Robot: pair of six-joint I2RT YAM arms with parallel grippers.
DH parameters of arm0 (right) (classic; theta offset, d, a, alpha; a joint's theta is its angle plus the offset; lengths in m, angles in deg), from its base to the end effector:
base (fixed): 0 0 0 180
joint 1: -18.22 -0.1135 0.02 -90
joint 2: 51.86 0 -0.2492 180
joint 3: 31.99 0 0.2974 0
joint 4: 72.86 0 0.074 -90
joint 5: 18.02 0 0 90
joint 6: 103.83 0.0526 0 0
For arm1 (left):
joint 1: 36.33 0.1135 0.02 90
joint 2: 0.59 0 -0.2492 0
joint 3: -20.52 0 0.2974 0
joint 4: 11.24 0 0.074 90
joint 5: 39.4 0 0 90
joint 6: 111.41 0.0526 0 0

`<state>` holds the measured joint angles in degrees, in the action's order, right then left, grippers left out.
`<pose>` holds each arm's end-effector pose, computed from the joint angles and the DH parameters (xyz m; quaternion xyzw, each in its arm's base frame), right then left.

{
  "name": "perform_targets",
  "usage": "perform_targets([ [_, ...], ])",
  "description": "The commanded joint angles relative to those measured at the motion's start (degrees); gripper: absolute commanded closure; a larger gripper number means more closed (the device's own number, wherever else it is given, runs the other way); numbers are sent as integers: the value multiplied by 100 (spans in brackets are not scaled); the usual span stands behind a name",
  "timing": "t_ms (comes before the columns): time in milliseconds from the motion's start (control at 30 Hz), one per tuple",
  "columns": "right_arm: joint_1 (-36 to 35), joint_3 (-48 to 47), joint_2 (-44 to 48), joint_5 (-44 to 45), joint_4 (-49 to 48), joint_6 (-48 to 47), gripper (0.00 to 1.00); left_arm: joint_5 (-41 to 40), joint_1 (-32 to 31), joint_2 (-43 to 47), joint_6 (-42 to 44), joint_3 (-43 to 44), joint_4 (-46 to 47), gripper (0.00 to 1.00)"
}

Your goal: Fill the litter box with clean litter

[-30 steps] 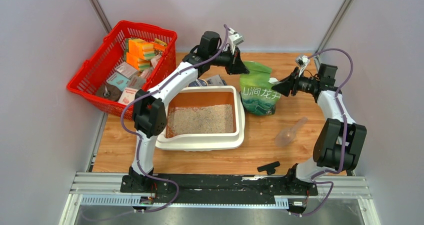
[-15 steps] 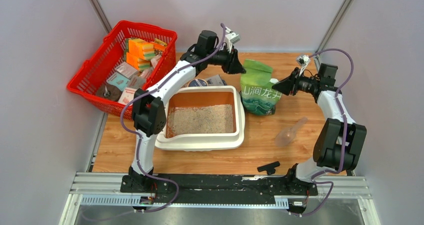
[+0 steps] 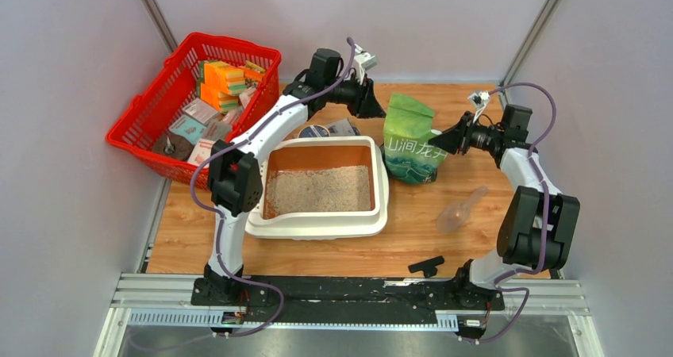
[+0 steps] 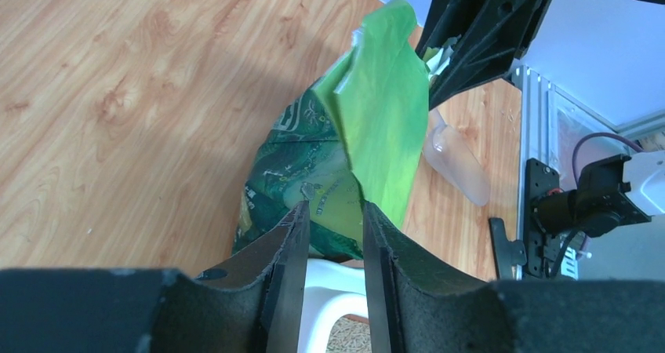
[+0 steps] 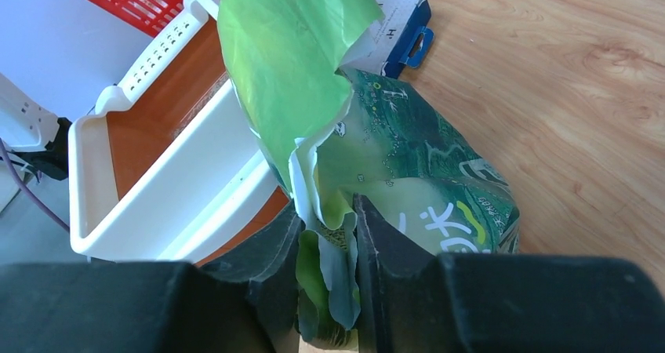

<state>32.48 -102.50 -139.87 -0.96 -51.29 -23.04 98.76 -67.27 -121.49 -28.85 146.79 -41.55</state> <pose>0.3656 -0.0410 0.2168 -0.2233 0.7366 0.4551 0.4477 0.4456 -0.3128 0.3092 0.3716 0.7089 -0.4863 0.3506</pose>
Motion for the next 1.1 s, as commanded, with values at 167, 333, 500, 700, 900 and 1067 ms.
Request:
perform_targets([
  [167, 68, -72, -181, -325, -369, 876, 69, 764, 0, 84, -582, -265, 505, 50],
  [333, 173, -247, -419, -633, -221, 1246, 69, 1186, -26, -3, -1109, -380, 866, 49],
  [500, 182, -449, -463, -712, 157, 1185, 65, 1257, -44, -4, -1724, -607, 1471, 46],
  [700, 191, -582, -384, -616, 298, 1404, 57, 985, -114, -205, -2542, -608, 1727, 44],
  [900, 200, -345, -331, -527, 255, 1466, 62, 765, -132, -355, -2622, -582, 1841, 55],
  [1067, 261, -318, -436, -694, 150, 1791, 68, 695, -132, -364, -2560, -643, 1754, 76],
])
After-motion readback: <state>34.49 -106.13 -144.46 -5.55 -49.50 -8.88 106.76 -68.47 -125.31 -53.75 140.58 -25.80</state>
